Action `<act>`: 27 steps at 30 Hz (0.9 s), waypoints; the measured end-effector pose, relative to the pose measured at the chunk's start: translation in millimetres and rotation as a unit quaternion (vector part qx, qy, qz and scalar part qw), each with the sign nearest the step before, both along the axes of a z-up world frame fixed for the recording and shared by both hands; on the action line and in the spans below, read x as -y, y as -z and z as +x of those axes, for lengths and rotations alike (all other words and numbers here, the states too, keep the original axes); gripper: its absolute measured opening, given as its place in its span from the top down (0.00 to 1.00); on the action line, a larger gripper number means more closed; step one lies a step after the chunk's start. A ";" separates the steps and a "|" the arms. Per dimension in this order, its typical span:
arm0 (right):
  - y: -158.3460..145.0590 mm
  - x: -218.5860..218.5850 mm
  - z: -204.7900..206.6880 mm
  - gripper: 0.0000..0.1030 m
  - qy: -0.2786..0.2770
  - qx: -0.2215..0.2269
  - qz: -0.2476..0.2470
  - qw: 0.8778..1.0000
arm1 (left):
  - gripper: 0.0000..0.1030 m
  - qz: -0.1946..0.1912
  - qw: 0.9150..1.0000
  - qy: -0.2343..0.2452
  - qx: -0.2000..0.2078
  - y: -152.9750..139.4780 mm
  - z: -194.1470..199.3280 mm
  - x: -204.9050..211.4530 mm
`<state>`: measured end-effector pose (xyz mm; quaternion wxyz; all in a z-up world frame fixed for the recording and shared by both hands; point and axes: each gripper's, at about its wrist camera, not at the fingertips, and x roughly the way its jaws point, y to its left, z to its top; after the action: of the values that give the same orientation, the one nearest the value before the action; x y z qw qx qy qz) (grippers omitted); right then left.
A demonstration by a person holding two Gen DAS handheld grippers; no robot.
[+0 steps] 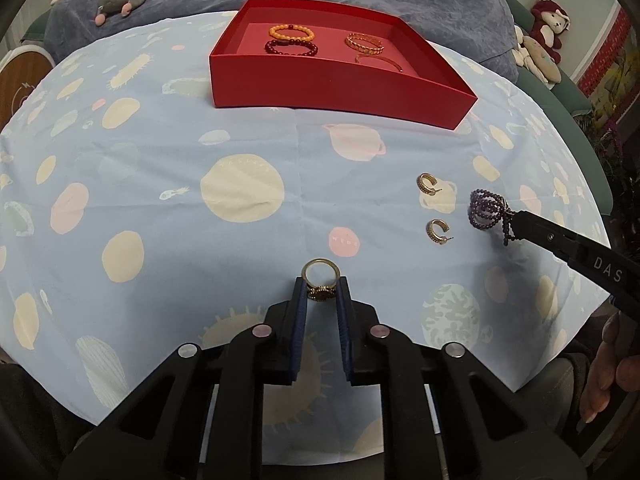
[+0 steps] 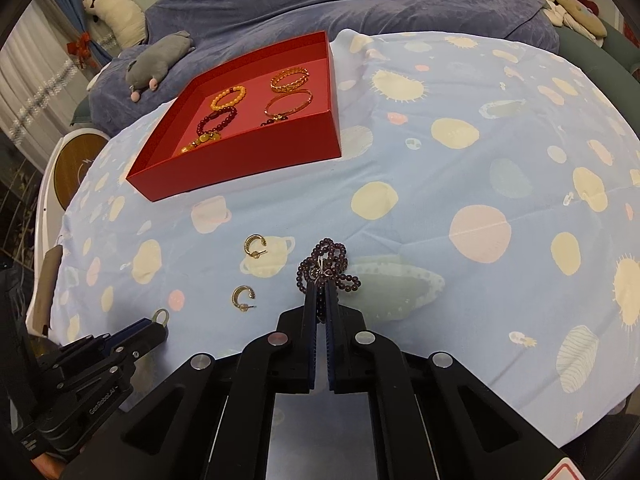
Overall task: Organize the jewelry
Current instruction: 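Carry the ring and garnet bracelet into the red box and open both tools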
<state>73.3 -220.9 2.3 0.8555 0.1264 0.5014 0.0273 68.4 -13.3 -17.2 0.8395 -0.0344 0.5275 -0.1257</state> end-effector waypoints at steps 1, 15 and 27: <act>-1.7 -0.4 -2.3 0.96 -0.001 0.002 0.001 1.000 | 0.86 -0.005 1.000 -0.002 -0.002 -0.2 -0.6 -1.3; -40.3 -5.6 -12.7 0.96 -0.009 0.037 0.009 0.999 | 0.86 -0.028 1.000 -0.008 0.005 -30.7 -3.8 -8.9; -94.3 -14.0 53.4 0.96 -0.038 0.091 0.028 0.995 | 0.86 -0.040 0.998 0.003 0.043 -85.2 63.6 -6.9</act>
<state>126.6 -206.9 96.6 0.8922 0.1279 0.4246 0.0856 132.0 -6.4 68.0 0.8589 -0.0610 0.4859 -0.1503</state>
